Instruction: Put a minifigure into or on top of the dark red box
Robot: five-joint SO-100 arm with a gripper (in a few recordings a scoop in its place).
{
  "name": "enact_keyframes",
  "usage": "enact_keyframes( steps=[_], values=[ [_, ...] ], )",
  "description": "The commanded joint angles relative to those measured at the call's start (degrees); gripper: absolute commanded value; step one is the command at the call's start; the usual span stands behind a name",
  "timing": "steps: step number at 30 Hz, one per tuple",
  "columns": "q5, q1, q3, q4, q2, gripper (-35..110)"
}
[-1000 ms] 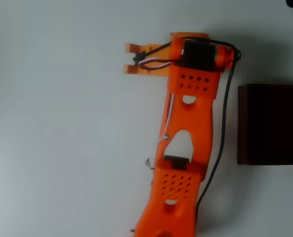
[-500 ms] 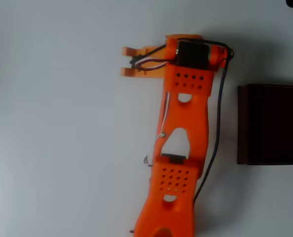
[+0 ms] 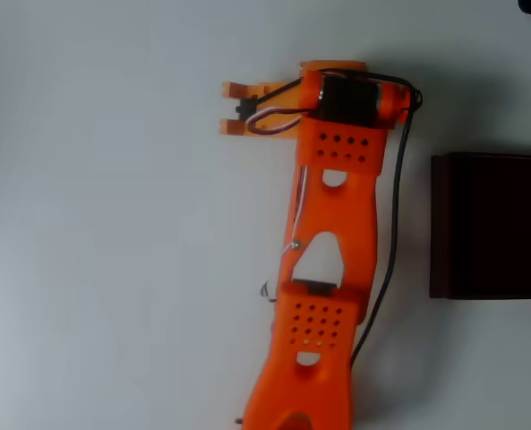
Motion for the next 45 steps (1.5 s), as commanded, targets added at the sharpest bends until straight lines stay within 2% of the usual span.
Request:
enact_keyframes(
  steps=[1,17,30,39,45],
  values=[
    [-0.2,1.4,-1.8,-0.4,0.9,17],
    [0.0,3.4,-1.0,-0.2,0.4,13],
    [0.4,3.4,-0.8,0.5,0.4,0],
    [2.5,3.9,-5.2,3.7,0.6,0],
    [5.5,4.0,4.0,4.0,13.4,0]
  ],
)
